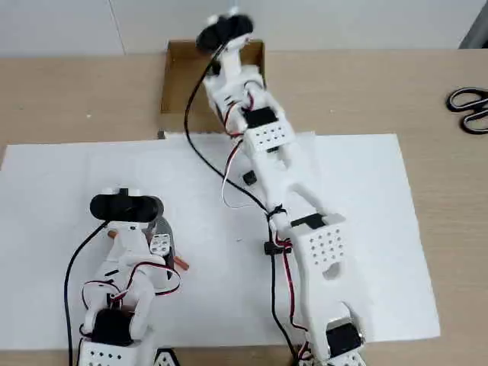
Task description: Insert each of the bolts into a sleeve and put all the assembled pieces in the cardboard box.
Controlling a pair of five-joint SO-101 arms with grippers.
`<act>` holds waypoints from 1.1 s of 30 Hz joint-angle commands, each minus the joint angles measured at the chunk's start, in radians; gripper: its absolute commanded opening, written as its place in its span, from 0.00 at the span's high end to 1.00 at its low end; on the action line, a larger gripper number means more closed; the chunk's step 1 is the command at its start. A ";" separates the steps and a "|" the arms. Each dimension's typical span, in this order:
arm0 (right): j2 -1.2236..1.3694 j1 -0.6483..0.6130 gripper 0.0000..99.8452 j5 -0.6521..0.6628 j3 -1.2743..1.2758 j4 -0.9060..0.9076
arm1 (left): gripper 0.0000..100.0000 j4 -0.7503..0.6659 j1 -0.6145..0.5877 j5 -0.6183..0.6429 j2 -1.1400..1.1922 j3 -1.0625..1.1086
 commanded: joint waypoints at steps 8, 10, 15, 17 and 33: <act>0.002 -0.035 0.83 0.072 -0.078 0.140 | 0.99 -0.020 -0.005 -0.002 -0.009 -0.007; 0.001 -0.033 0.78 0.072 -0.078 0.147 | 0.99 -0.020 -0.005 -0.002 -0.009 -0.007; -0.091 -0.033 0.77 0.074 -0.078 0.191 | 0.99 -0.020 -0.005 -0.002 -0.009 -0.007; -0.142 -0.035 0.77 0.075 -0.078 0.239 | 0.99 -0.020 -0.005 -0.002 -0.009 -0.007; -0.354 -0.031 0.77 -0.132 -0.078 0.963 | 0.99 -0.020 -0.005 -0.002 -0.009 -0.007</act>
